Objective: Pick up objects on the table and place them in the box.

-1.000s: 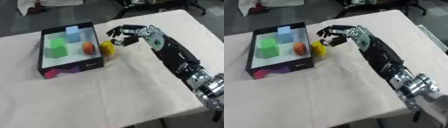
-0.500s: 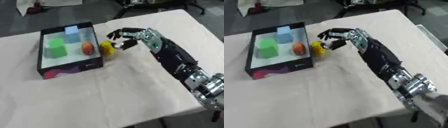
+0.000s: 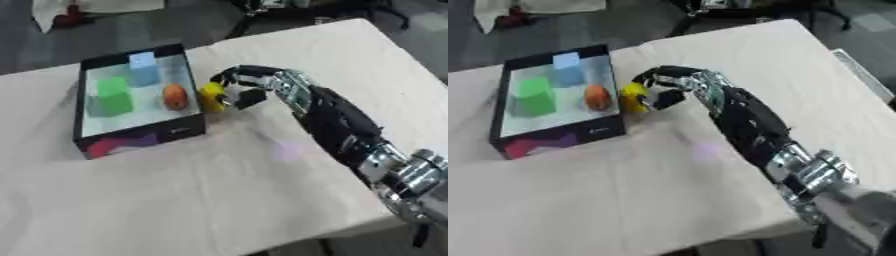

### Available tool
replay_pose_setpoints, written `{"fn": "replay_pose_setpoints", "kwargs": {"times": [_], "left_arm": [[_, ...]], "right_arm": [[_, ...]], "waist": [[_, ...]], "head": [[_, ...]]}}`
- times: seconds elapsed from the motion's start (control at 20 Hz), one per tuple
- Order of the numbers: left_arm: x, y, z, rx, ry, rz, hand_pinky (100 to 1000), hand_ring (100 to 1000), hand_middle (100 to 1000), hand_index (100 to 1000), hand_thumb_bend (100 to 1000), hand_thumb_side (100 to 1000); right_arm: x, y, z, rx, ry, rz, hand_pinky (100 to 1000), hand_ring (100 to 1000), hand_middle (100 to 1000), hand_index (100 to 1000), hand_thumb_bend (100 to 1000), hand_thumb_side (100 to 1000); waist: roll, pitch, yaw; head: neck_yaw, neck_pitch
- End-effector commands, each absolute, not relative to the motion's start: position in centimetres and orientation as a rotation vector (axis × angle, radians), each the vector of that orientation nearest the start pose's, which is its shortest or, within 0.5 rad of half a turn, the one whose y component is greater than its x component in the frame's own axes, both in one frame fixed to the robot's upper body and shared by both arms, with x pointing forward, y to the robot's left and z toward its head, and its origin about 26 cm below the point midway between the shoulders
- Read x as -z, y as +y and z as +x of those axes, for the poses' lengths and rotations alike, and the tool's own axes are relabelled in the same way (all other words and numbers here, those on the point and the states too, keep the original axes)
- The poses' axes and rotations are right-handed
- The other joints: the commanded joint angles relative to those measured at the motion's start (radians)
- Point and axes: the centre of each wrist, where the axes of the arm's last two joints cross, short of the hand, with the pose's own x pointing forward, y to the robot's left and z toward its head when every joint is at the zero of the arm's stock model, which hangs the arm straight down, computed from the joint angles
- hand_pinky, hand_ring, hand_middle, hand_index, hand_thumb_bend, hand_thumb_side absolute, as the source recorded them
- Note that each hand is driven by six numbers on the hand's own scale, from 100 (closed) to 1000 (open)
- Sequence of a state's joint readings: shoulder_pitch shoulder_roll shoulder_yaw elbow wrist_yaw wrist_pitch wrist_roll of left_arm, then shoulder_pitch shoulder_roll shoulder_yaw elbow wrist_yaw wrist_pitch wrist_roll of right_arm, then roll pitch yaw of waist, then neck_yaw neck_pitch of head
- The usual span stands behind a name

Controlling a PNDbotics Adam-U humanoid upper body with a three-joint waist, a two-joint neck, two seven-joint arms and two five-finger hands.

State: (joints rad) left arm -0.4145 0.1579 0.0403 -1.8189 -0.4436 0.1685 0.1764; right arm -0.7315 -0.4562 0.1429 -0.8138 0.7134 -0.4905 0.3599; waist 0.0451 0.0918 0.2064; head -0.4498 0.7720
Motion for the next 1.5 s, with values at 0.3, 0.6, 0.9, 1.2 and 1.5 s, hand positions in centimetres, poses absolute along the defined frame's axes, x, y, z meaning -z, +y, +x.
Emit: {"fn": "replay_pose_setpoints", "kwargs": {"times": [0.3,0.6,0.9,1.2,1.5], "left_arm": [[-19.5,23.6,33.7,0.21,-2.108,0.664,706,561,598,809,100,913],[-19.4,23.8,33.7,0.206,-2.103,0.673,706,561,598,809,100,912],[-19.4,23.8,33.6,0.202,-2.107,0.676,706,561,598,809,100,910],[-19.8,23.3,33.6,0.211,-2.132,0.655,705,562,599,809,100,907],[-20.2,22.5,33.5,0.222,-2.161,0.617,704,563,599,809,100,905]], "right_arm": [[-8.9,-32.1,45.1,-1.528,-1.539,-0.53,820,737,450,616,100,204],[-12.3,-32.5,45.1,-1.306,-1.808,-0.659,753,590,197,362,100,220],[-17.1,-33.1,44.8,-1.122,-1.959,-0.652,745,573,193,363,100,269],[-17.6,-31.1,45.4,-1.157,-1.929,-0.499,760,608,266,439,100,234],[-15.7,-29.0,45.9,-1.283,-1.855,-0.384,779,653,378,610,100,214]], "waist": [[0.01,-0.001,0.002],[0.006,-0.004,0.0],[0.004,-0.007,0.002],[0.006,-0.006,0.017],[0.004,-0.003,0.034]], "head": [[-0.005,-0.002],[-0.004,-0.002],[-0.005,-0.002],[-0.017,-0.002],[-0.032,-0.002]]}}
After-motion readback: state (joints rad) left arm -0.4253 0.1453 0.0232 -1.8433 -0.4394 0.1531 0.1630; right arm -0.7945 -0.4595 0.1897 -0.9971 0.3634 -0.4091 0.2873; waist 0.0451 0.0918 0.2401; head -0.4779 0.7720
